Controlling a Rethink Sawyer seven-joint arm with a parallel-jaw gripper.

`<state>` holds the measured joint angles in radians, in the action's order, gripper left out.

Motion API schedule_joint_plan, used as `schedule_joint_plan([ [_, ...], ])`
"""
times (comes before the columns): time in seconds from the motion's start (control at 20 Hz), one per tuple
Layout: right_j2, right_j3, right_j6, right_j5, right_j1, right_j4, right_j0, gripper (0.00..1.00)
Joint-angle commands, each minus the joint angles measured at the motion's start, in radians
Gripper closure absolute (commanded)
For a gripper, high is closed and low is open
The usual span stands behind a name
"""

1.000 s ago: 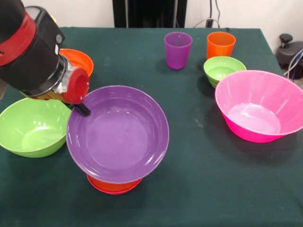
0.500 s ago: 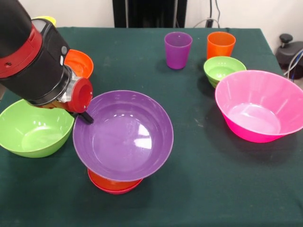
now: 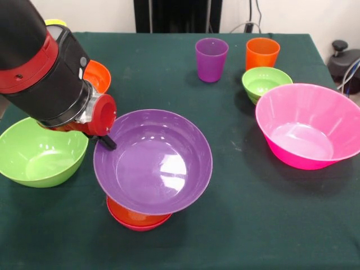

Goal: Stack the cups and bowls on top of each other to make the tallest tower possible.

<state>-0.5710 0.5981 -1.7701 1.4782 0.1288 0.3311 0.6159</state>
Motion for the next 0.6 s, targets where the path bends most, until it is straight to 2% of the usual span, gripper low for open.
schedule_joint_plan([
  [0.05,0.001,0.122,0.282,-0.076,0.007,0.039,-0.004,1.00],
  [0.6,0.017,0.090,0.335,-0.002,0.040,0.072,0.020,1.00],
])
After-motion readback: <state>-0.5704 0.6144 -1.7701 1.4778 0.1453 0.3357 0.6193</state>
